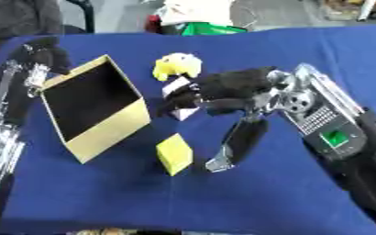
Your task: Pick up objects on the table and place them in the box.
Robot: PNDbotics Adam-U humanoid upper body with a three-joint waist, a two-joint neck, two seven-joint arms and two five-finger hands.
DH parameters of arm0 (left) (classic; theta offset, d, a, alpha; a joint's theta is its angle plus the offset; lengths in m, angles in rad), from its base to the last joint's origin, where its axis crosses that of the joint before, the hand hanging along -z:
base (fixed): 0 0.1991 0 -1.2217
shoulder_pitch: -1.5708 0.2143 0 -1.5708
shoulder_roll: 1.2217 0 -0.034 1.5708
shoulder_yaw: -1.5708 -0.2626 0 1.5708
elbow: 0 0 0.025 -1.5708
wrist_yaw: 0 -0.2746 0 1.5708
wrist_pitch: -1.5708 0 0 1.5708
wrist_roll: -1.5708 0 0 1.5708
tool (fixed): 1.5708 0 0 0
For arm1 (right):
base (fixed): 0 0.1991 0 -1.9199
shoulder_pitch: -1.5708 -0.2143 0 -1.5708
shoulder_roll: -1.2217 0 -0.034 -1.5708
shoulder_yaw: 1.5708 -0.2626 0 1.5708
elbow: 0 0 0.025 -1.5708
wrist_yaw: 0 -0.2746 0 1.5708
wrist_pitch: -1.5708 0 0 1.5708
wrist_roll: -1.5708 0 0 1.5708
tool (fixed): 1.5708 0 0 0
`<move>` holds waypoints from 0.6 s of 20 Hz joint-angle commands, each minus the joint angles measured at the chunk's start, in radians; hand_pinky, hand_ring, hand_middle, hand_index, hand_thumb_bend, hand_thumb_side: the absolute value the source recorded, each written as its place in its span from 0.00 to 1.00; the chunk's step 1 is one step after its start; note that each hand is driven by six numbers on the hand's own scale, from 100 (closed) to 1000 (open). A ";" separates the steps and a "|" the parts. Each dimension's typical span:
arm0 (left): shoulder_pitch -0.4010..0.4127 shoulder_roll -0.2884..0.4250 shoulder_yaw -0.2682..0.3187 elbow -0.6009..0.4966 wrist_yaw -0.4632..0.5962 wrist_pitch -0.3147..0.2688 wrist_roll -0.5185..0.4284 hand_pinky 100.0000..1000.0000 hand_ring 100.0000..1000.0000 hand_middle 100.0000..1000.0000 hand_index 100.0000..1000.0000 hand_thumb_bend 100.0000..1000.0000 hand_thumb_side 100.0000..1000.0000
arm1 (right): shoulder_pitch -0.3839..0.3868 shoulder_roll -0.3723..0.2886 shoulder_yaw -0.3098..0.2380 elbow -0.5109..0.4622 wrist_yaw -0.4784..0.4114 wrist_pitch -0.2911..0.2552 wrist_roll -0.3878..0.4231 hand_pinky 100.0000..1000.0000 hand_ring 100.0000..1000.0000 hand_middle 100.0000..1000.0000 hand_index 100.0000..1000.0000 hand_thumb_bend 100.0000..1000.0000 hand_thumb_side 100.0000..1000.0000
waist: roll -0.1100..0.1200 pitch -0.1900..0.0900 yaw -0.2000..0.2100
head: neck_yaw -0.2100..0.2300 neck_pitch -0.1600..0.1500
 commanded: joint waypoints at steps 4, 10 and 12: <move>-0.017 0.013 -0.002 -0.010 0.002 -0.001 -0.007 0.58 0.60 0.58 0.80 0.02 0.66 | -0.035 0.059 -0.004 0.120 0.078 -0.073 -0.001 0.84 0.94 0.89 1.00 0.30 0.38 | 0.003 -0.009 0.008 | -0.013 -0.006; -0.019 0.010 -0.002 -0.009 0.003 -0.002 -0.008 0.58 0.60 0.58 0.80 0.02 0.66 | -0.021 0.116 0.003 0.229 0.152 -0.130 -0.035 0.84 0.94 0.88 0.99 0.27 0.37 | 0.009 -0.006 0.009 | -0.017 -0.005; -0.018 0.010 -0.002 -0.009 0.003 -0.002 -0.008 0.59 0.60 0.58 0.80 0.02 0.66 | -0.015 0.125 0.003 0.254 0.173 -0.149 -0.046 0.84 0.94 0.88 0.99 0.27 0.37 | 0.009 -0.006 0.008 | -0.017 -0.004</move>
